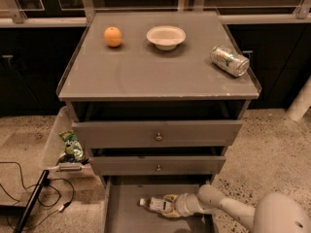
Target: Pick blue plastic bottle from bottom drawer and place on counter
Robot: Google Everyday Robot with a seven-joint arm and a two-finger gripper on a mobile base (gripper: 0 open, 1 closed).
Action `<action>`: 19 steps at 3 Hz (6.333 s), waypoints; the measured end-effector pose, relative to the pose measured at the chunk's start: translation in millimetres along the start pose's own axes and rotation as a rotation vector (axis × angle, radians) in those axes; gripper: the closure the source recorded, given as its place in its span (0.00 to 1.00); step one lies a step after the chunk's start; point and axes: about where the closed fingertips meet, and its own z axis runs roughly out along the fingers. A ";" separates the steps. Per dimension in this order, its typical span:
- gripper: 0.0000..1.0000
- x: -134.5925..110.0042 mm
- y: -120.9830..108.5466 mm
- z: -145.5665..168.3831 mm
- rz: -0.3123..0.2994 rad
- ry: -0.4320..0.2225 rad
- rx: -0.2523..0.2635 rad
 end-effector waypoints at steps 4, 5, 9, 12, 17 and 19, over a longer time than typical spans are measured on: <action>1.00 -70.6 58.3 -136.5 -0.081 -0.154 -0.090; 1.00 -87.8 70.5 -152.1 -0.129 -0.137 -0.062; 1.00 -256.3 133.1 -335.5 -0.467 -0.061 0.051; 1.00 -335.6 68.0 -393.0 -0.577 -0.092 0.007; 1.00 -453.9 -16.3 -503.4 -0.755 -0.128 0.018; 1.00 -566.8 -38.9 -507.9 -0.950 -0.120 -0.124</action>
Offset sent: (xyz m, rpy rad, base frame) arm -0.0910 -0.0441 0.1497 0.2248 -0.0200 0.1570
